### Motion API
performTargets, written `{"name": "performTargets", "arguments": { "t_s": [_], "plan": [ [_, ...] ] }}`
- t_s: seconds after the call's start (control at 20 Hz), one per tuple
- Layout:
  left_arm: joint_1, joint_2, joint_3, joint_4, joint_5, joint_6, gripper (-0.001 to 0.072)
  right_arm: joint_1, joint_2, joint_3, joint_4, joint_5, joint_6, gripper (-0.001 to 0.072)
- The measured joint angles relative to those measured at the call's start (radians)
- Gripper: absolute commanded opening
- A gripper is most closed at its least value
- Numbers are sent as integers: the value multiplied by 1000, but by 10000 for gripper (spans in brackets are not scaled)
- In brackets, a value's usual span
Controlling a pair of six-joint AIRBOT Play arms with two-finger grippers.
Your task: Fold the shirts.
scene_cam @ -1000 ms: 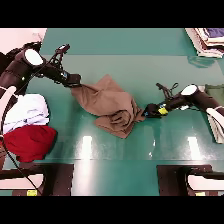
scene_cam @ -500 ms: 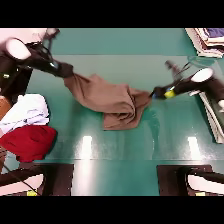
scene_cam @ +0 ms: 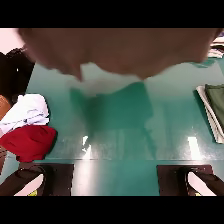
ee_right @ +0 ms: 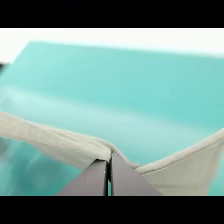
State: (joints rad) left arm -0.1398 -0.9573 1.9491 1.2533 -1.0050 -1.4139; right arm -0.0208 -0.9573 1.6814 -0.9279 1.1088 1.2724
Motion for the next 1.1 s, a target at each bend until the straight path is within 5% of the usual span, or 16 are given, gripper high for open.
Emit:
{"name": "performTargets", "arguments": {
  "t_s": [0.5, 0.85, 1.1],
  "plan": [
    [0, 132, 117, -171, -16, -5, 24, -166, 115, 235, -18, 96, 2, 13],
    [1, 27, -279, -105, -137, -43, 24, -80, -130, 121, -12, 288, 27, 13],
    [2, -222, -525, -46, -41, -34, 24, 27, -407, -62, -78, 246, 31, 13]
  ]
}}
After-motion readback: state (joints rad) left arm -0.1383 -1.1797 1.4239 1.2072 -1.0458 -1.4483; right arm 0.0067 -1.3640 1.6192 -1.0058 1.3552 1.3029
